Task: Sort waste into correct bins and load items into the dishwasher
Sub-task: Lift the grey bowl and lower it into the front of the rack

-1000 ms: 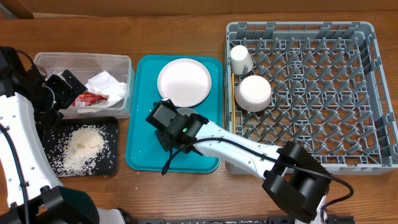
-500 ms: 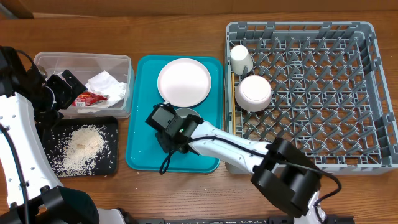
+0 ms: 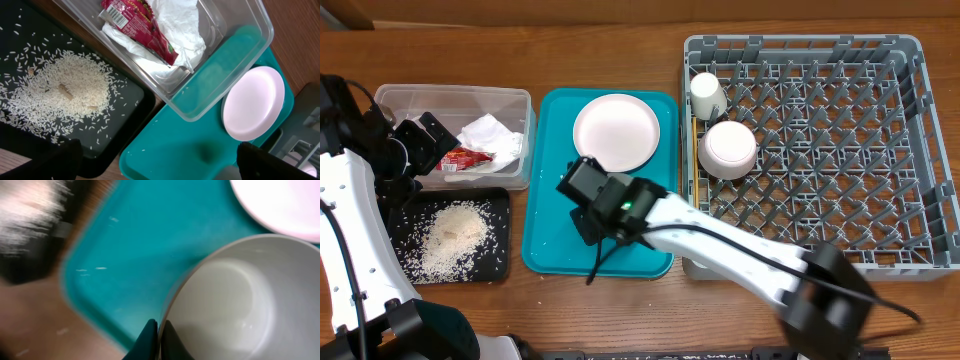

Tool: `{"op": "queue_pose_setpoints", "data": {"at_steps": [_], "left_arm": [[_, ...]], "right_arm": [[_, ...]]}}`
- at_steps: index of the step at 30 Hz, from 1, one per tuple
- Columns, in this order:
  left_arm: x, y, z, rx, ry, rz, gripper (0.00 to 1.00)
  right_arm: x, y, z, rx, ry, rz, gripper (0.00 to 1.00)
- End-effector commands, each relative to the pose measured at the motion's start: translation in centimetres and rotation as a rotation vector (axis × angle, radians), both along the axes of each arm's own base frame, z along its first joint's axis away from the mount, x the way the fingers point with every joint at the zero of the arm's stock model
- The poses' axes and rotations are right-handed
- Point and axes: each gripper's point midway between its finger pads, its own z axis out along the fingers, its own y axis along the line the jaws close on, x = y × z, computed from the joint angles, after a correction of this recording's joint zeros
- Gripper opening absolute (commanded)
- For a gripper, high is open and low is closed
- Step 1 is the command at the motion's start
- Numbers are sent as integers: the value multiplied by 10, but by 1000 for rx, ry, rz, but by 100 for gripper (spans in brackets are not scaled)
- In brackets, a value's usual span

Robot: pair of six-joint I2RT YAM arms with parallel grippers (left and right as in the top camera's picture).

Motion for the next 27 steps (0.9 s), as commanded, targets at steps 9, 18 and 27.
{"op": "queue_pose_setpoints", "data": {"at_steps": [9,18,27], "left_arm": [[2,3,9,14,-25,14,100],[2,3,9,14,-25,14,100],[2,3,9,14,-25,14,100]], "right_arm": [[-39,-84,195,571,250,-35,4],[-2,-143,198,795,317,-176,4],[26,-203,127,972,480,-336,4]]}}
